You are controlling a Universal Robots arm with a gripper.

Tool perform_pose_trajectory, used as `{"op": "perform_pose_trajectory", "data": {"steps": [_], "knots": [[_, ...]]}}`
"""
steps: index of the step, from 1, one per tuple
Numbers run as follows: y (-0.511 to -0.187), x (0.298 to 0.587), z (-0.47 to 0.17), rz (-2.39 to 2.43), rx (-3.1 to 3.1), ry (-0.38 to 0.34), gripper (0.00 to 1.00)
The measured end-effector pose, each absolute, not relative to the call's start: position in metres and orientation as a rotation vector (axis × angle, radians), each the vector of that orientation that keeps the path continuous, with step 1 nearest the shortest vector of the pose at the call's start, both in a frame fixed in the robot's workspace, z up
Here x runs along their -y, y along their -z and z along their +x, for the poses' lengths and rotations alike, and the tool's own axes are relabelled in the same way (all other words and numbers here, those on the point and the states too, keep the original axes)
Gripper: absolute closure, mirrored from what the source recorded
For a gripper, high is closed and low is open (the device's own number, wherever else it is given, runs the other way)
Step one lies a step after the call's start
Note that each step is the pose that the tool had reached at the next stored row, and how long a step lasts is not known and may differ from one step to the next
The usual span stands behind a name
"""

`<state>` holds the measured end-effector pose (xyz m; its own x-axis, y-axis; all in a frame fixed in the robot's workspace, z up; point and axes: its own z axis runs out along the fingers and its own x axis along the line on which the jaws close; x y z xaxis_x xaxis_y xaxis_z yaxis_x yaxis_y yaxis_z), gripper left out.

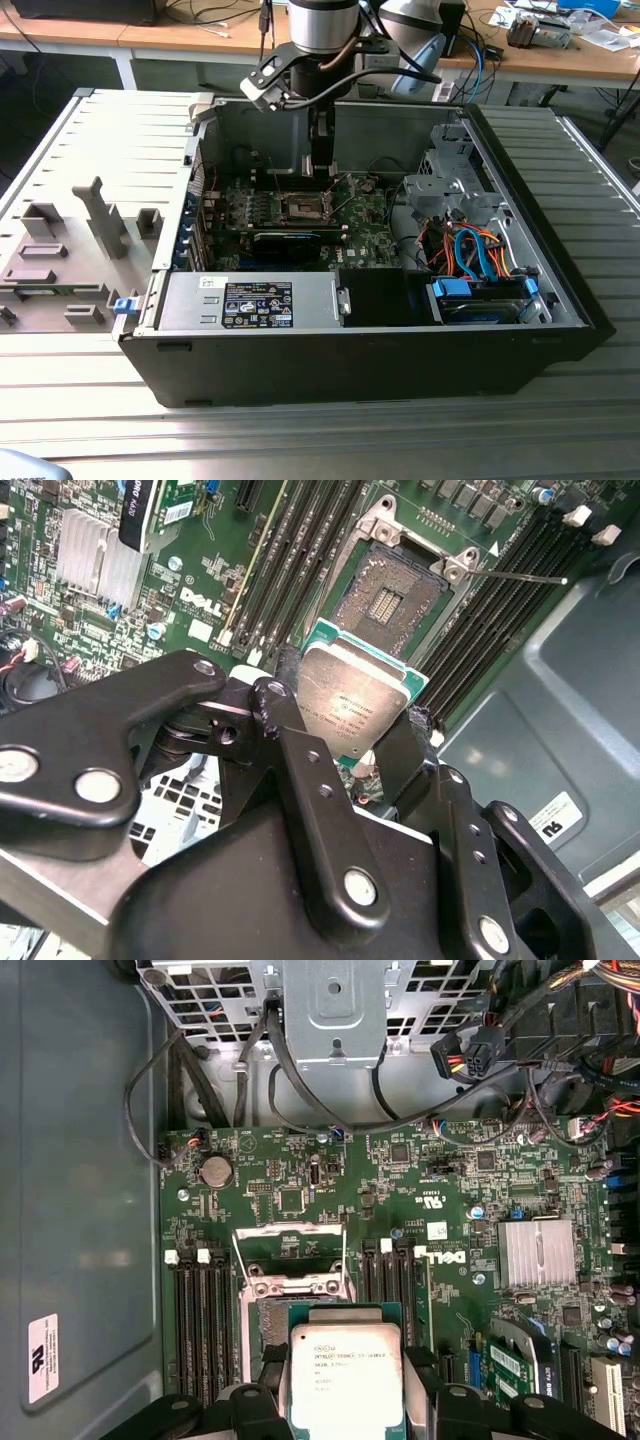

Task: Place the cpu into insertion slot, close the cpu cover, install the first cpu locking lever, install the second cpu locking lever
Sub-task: 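Place the cpu into insertion slot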

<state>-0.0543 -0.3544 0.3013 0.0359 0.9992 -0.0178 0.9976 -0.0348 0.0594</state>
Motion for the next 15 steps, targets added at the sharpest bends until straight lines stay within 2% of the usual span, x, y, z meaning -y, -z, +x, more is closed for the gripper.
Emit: {"op": "perform_pose_trajectory", "data": {"steps": [15], "knots": [[-0.3002, 0.3544, -0.0579, 2.220, -2.143, -0.044, 0.45]]}}
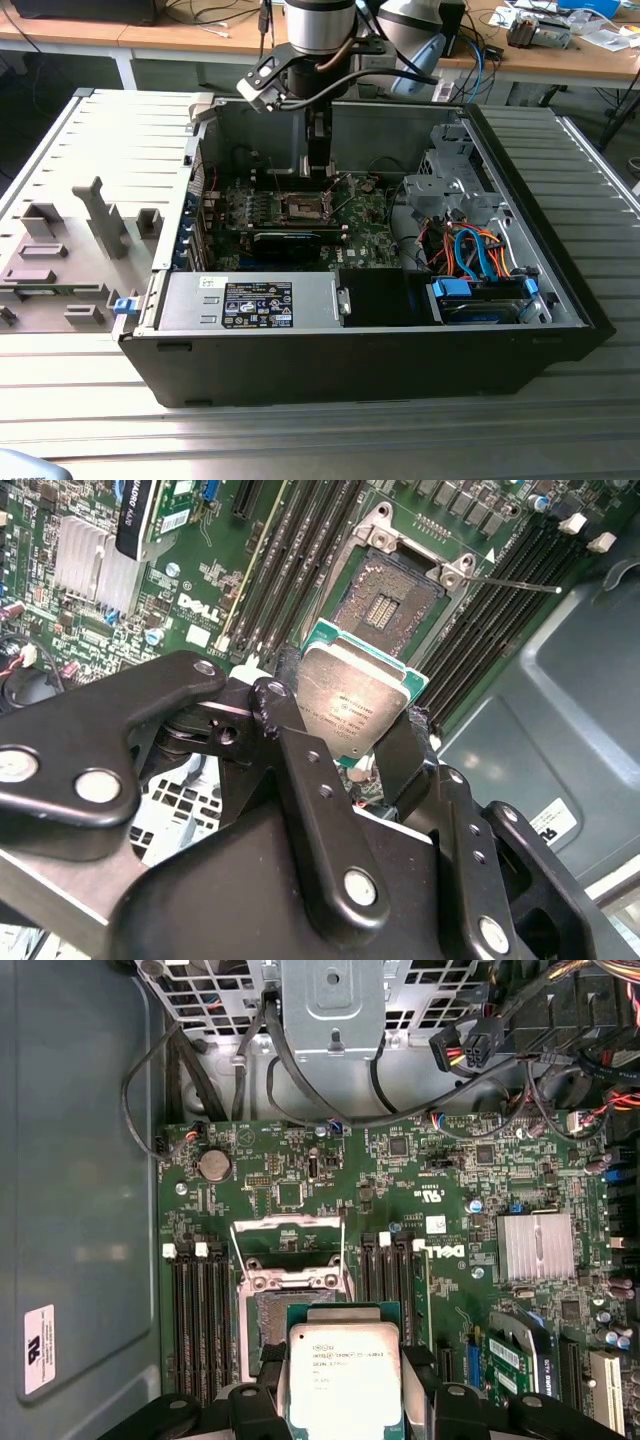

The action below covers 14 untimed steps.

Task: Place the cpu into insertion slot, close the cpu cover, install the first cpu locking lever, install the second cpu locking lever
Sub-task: 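Place the cpu into insertion slot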

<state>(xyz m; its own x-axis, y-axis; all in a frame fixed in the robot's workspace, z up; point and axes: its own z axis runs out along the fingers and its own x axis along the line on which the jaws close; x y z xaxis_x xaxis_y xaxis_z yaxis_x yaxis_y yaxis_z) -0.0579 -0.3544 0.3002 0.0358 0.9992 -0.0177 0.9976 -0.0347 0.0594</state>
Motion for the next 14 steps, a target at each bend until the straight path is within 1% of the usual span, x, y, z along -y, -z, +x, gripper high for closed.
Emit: {"op": "perform_pose_trajectory", "data": {"steps": [14], "knots": [[-0.2994, 0.3544, -0.0602, 2.221, -2.143, -0.044, 0.45]]}}
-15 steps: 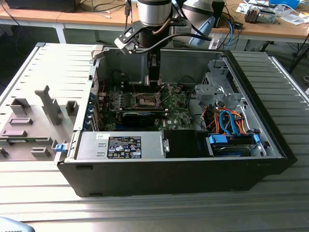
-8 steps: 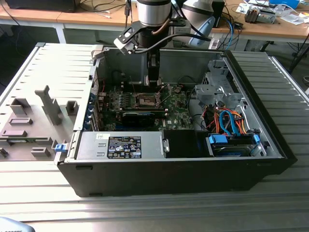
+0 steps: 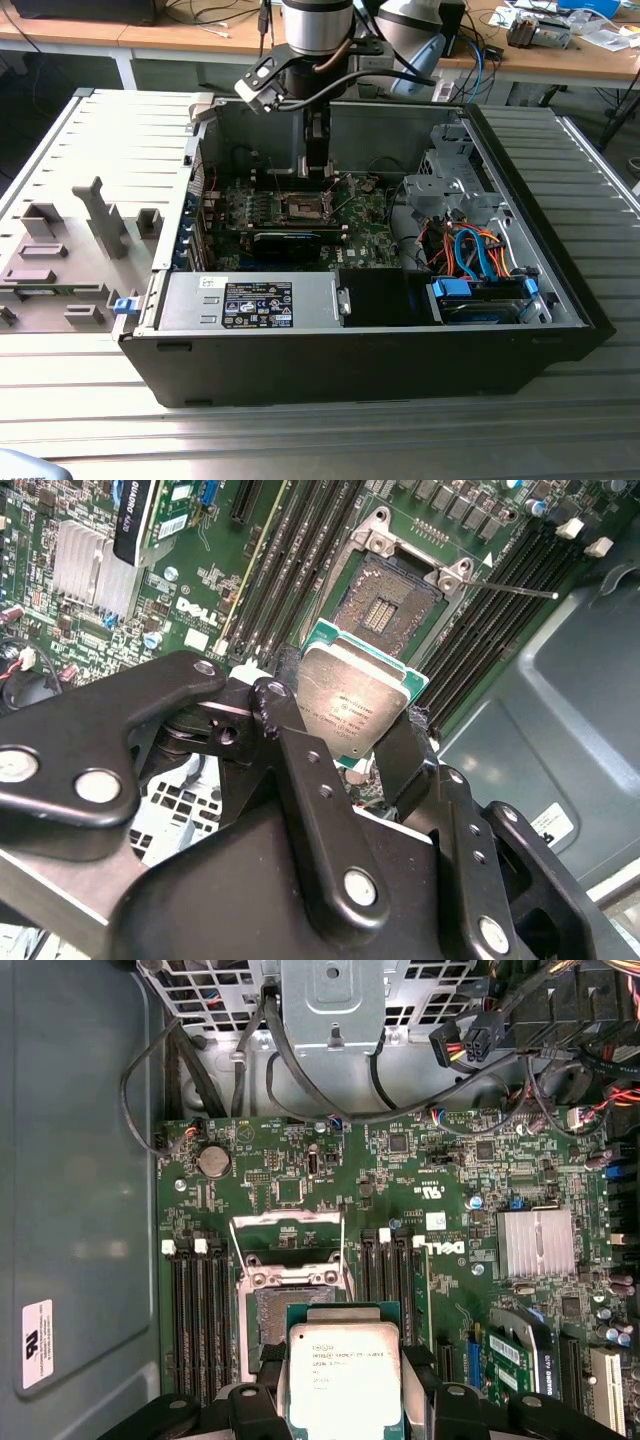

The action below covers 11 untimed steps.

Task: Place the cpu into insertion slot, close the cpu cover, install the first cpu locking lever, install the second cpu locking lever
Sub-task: 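Place the cpu into insertion slot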

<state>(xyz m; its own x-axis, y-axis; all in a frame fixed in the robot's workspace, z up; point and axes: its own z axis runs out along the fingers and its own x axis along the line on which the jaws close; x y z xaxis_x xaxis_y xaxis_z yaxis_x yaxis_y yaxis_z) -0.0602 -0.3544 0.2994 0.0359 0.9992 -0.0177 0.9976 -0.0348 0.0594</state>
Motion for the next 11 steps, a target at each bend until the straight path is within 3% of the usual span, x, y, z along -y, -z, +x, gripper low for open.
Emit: {"op": "perform_pose_trajectory", "data": {"steps": [11], "knots": [[-0.2988, 0.3544, -0.0618, 2.220, -2.143, -0.044, 0.45]]}}
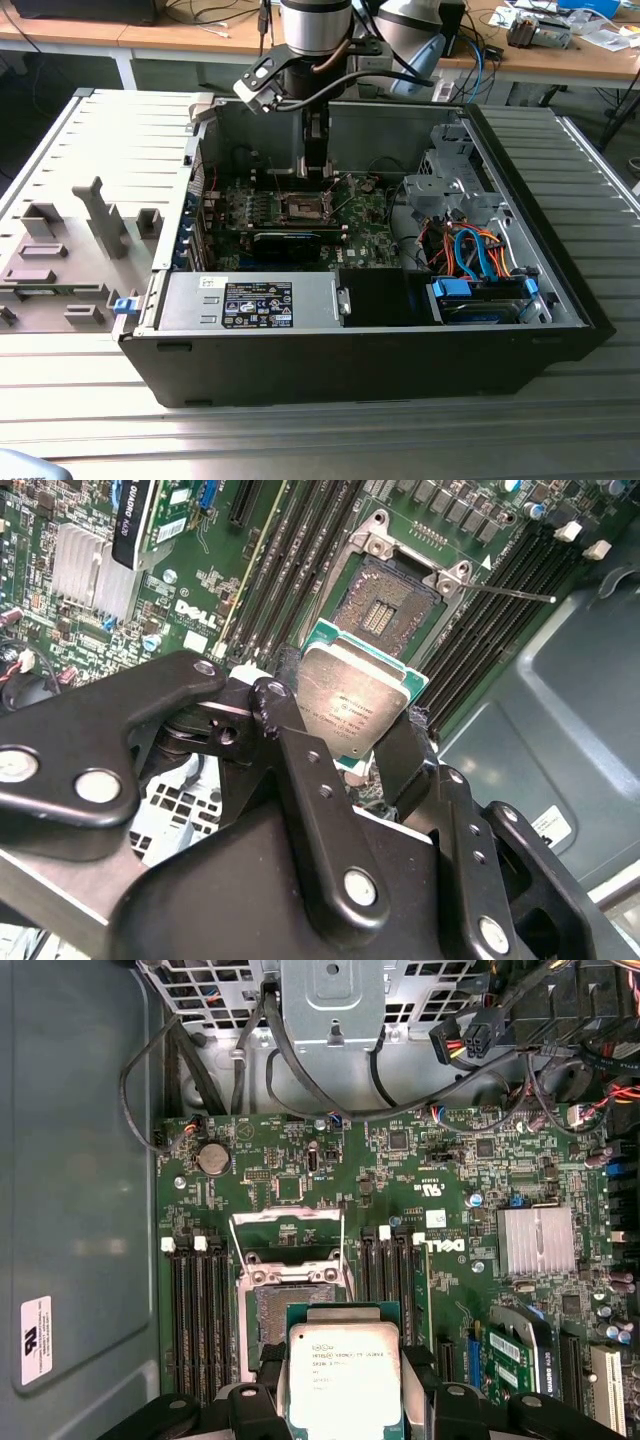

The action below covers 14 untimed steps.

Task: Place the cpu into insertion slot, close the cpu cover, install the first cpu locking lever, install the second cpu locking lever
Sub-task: 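Place the cpu into insertion slot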

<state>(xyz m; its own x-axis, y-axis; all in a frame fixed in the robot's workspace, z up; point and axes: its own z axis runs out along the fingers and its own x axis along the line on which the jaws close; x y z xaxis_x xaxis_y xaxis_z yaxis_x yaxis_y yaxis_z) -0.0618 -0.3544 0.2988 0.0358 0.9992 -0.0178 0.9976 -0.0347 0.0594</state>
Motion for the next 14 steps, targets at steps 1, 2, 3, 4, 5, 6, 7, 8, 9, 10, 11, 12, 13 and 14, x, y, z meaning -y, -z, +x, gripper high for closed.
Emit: {"op": "perform_pose_trajectory", "data": {"steps": [1, 2, 3, 4, 5, 6, 7, 8, 9, 10, 11, 12, 13, 14], "knots": [[-0.2988, 0.3544, -0.0620, 2.220, -2.143, -0.044, 0.45], [-0.2987, 0.3544, -0.0622, 2.220, -2.143, -0.044, 0.45], [-0.2986, 0.3544, -0.0623, 2.220, -2.143, -0.044, 0.45], [-0.2986, 0.3544, -0.0624, 2.220, -2.143, -0.044, 0.45], [-0.2985, 0.3544, -0.0627, 2.220, -2.143, -0.044, 0.45], [-0.2984, 0.3544, -0.0628, 2.220, -2.143, -0.044, 0.45], [-0.2984, 0.3544, -0.0629, 2.220, -2.143, -0.044, 0.45], [-0.2983, 0.3544, -0.0631, 2.220, -2.143, -0.044, 0.45], [-0.2983, 0.3544, -0.0634, 2.221, -2.143, -0.044, 0.45], [-0.2982, 0.3544, -0.0635, 2.221, -2.143, -0.044, 0.45], [-0.2982, 0.3544, -0.0636, 2.221, -2.143, -0.044, 0.45], [-0.2981, 0.3544, -0.0638, 2.220, -2.143, -0.044, 0.45], [-0.2981, 0.3544, -0.0641, 2.221, -2.143, -0.044, 0.45], [-0.2980, 0.3545, -0.0643, 2.220, -2.143, -0.044, 0.45]]}}
